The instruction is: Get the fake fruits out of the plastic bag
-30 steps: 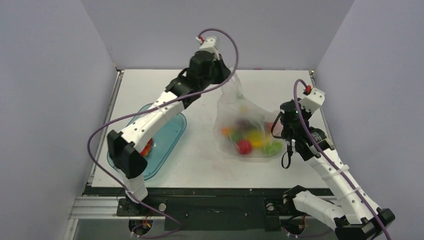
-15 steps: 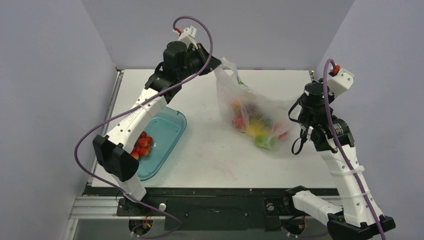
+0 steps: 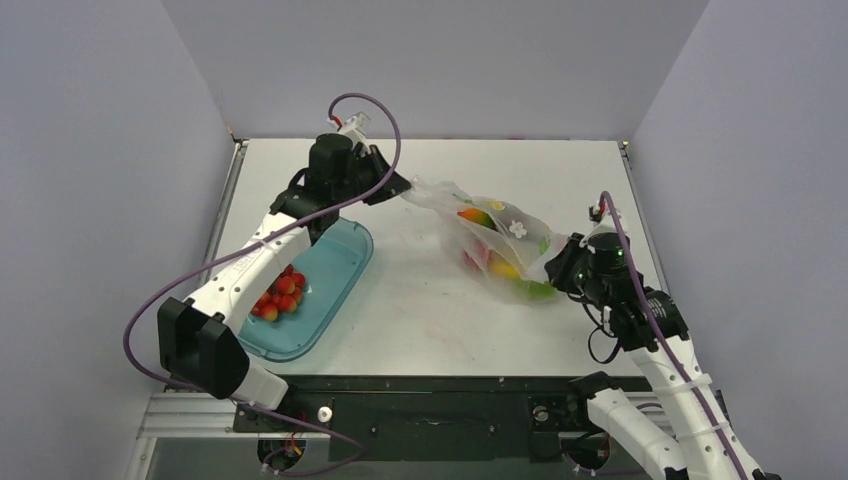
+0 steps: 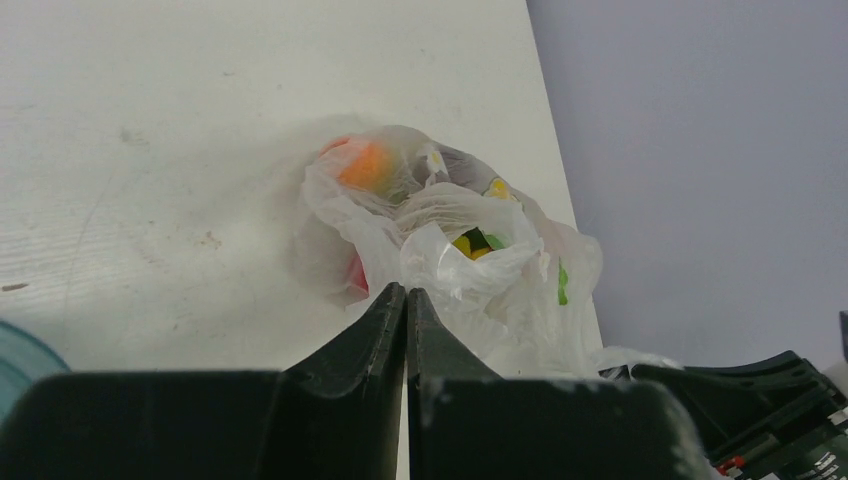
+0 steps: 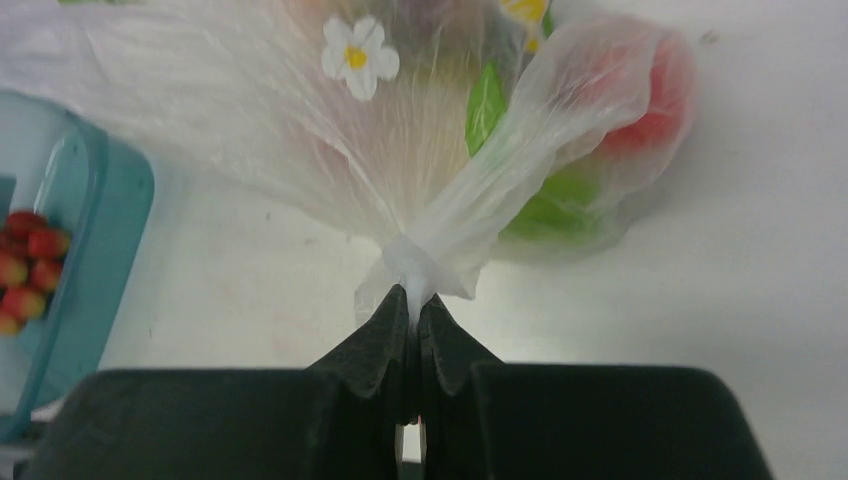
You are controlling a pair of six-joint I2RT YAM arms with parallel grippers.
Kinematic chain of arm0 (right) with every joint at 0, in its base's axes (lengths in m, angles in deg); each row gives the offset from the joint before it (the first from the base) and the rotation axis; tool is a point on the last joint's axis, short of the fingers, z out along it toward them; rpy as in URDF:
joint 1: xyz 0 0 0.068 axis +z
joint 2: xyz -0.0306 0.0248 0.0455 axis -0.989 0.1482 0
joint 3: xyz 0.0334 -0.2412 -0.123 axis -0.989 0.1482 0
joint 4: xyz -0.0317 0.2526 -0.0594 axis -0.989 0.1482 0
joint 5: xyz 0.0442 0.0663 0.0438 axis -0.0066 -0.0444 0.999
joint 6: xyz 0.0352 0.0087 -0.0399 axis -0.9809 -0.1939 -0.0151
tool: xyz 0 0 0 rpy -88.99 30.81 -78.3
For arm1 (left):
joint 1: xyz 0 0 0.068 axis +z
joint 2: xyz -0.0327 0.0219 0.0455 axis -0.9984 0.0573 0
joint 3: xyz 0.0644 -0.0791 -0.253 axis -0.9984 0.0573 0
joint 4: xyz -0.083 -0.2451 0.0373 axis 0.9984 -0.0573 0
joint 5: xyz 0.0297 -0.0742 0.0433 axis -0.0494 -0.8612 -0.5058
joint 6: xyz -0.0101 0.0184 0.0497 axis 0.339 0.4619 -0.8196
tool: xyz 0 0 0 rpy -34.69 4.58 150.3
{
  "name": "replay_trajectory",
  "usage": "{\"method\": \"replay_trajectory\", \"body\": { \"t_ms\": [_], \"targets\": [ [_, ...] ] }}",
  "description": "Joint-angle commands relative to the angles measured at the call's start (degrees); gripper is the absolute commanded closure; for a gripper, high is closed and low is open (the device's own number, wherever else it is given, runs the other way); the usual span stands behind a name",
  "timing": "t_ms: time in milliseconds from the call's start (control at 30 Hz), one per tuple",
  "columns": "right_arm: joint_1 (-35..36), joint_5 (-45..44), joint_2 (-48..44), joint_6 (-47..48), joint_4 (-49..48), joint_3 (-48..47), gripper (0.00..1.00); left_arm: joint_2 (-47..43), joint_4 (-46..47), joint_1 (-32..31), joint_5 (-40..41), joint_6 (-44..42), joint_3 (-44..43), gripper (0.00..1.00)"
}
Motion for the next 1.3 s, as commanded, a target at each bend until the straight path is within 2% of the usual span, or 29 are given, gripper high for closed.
{"method": "replay_trajectory", "body": {
  "t_ms": [0,67,133,167,200,233,300,367,533,767,867,967,1067,1100,1133,1167,1267],
  "targets": [
    [0.12,15.08,0.99,3.85,3.79,0.80,1.00,-6.24,0.79,3.51,-2.85,0.35,1.87,1.00],
    [0.24,15.24,-0.60,4.94,4.40,0.09,1.00,-7.27,0.21,5.41,-4.74,0.20,1.58,0.99],
    [0.37,13.01,-2.57,6.70,5.47,-1.99,1.00,-8.04,-0.82,6.18,-6.23,-0.43,0.78,0.88],
    [0.37,11.67,-3.23,7.21,5.98,-2.90,1.00,-8.41,-1.23,6.33,-7.32,-1.02,0.29,0.79],
    [0.37,8.62,-4.45,7.69,6.80,-4.67,1.00,-9.12,-2.13,6.51,-7.88,-1.31,0.12,0.74],
    [0.39,7.84,-5.05,7.74,7.00,-5.38,1.00,-9.65,-2.58,6.54,-8.94,-1.59,0.27,0.62],
    [0.37,6.62,-6.47,7.80,7.14,-6.90,1.00,-12.93,-2.45,6.63,-10.73,-0.84,2.54,0.47],
    [0.44,6.78,-7.62,7.61,6.21,-7.44,1.00,-16.49,0.12,6.70,-13.27,1.24,6.82,0.38],
    [0.54,9.73,-6.95,7.36,2.37,-6.55,1.00,-26.14,3.85,6.83,-16.94,4.98,18.97,0.32],
    [0.69,9.92,-6.50,6.16,-2.24,-5.38,1.00,-39.98,10.04,6.28,-15.12,20.73,37.20,0.31],
    [0.65,10.63,-6.01,5.61,-3.38,-5.07,1.00,-42.55,14.38,3.29,-9.13,26.30,43.85,0.32],
    [0.76,12.10,-6.17,4.32,-5.71,-4.11,1.00,-39.77,17.38,-6.21,0.80,29.17,45.95,0.32],
    [1.00,12.86,-6.87,2.71,-7.48,-3.30,1.00,-31.49,18.47,-13.95,12.45,32.01,43.58,0.39],
    [1.19,12.95,-7.03,2.53,-7.92,-2.95,1.00,-29.71,14.97,-17.48,15.36,33.23,40.98,0.39],
    [1.22,12.96,-7.09,2.06,-7.92,-2.81,1.00,-26.88,13.00,-19.43,21.81,36.38,39.71,0.40],
    [1.31,12.89,-7.15,1.81,-7.95,-2.50,1.00,-25.65,12.06,-23.15,27.70,37.52,38.03,0.39],
    [1.56,13.05,-7.66,0.36,-8.16,-1.71,1.00,-21.18,18.12,-29.09,36.42,40.28,36.87,0.34]
  ]
}}
